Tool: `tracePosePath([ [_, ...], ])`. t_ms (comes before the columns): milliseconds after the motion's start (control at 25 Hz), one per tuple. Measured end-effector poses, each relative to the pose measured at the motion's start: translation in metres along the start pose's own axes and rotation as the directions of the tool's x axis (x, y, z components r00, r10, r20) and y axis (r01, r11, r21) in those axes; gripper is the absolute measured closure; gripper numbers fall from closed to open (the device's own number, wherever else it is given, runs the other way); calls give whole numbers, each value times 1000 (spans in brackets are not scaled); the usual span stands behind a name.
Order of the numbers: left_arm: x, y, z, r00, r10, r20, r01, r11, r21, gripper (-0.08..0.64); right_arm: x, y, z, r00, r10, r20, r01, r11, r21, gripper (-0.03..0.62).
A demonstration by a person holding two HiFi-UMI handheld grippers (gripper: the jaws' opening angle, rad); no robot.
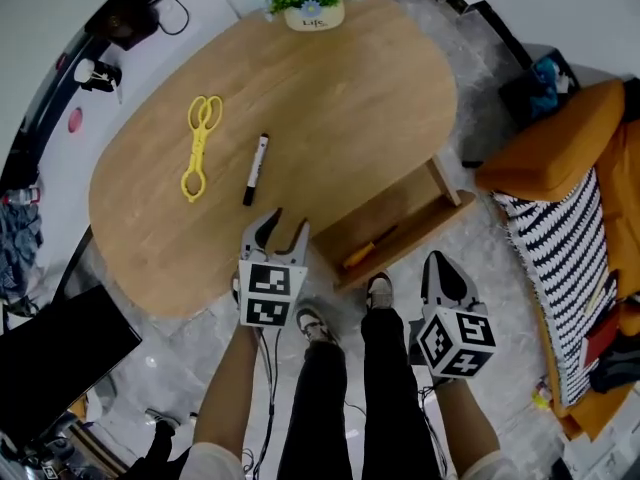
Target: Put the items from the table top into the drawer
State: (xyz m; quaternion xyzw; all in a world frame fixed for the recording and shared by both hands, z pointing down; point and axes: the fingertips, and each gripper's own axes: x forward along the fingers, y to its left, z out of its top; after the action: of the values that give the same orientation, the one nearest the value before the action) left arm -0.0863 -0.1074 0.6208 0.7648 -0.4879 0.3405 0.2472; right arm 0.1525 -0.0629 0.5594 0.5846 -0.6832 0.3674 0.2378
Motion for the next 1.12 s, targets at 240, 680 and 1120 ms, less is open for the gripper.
tracePosePath([
  [240, 1, 64, -1, 998, 54, -22, -54, 998, -26, 392, 18, 25, 7, 1000, 0, -7, 0, 1000, -17, 600],
  [680, 42, 117, 1, 990, 69, -126, -65, 997, 35, 393, 55, 51, 17, 999, 12, -48, -14, 999, -51, 600],
  [1120, 55, 106, -3, 990, 12, -141, -13, 1000, -1, 476, 66, 46, 19, 997, 9, -75, -14, 997, -74, 600],
])
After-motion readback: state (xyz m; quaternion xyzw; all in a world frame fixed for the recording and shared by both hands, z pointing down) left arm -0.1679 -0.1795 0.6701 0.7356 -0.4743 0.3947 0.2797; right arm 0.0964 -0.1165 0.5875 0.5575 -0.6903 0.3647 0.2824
